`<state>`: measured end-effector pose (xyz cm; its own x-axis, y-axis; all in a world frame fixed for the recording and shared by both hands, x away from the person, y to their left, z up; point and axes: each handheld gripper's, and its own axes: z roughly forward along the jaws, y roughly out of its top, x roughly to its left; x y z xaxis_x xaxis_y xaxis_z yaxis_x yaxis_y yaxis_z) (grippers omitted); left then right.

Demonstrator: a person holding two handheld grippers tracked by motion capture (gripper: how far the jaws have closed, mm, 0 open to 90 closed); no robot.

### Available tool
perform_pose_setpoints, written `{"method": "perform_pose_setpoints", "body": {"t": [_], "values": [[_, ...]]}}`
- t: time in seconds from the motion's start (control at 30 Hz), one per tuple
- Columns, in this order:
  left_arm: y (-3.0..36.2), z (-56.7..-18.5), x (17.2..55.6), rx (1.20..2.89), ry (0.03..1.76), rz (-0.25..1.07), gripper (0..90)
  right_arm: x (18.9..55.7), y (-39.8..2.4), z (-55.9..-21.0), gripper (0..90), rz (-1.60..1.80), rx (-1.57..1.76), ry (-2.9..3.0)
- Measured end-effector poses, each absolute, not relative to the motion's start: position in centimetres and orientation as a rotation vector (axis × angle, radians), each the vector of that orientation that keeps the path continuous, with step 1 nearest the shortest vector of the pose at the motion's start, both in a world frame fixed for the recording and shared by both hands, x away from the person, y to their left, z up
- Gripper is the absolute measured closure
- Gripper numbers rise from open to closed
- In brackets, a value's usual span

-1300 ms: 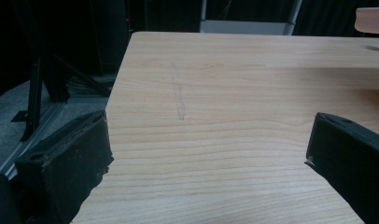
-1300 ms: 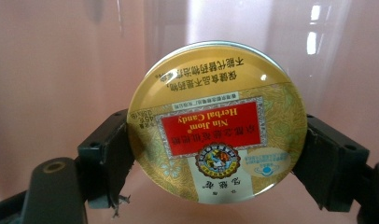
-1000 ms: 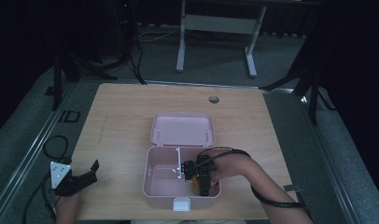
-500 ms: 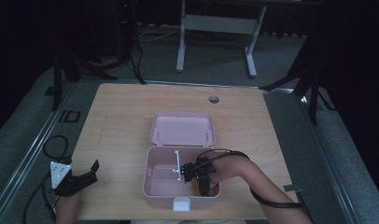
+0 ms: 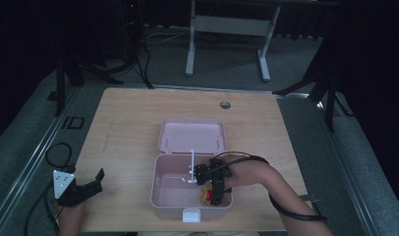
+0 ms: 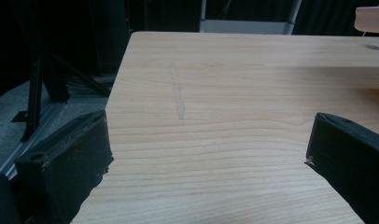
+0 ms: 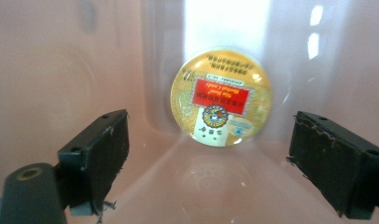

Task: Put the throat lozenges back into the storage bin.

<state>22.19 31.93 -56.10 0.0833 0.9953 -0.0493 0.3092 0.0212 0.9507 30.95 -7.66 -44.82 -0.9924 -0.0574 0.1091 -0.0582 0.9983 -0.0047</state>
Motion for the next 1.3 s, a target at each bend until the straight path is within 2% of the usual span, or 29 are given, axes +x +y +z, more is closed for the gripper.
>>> {"method": "perform_pose_setpoints", "body": {"t": [0.33,0.57,0.77,0.97,1.3], "values": [[31.9,-56.1,22.2,1.449,1.382,0.952,0.4,31.0,-12.1,-38.3,11.6,-0.495,0.023,-3.141],[31.9,-56.1,22.2,1.448,1.381,0.951,0.4,31.3,-16.4,-37.2,11.5,-0.609,-0.111,-3.169],[31.9,-56.1,22.2,1.447,1.380,0.950,0.4,31.6,-19.9,-38.6,11.6,-0.677,-0.209,-3.192],[31.9,-56.1,22.2,1.448,1.381,0.952,0.4,32.4,-22.8,-41.3,11.6,-0.812,-0.373,-3.180],[31.9,-56.1,22.2,1.449,1.381,0.955,0.4,34.3,-27.3,-48.1,11.6,-1.036,-0.775,-3.110]]}}
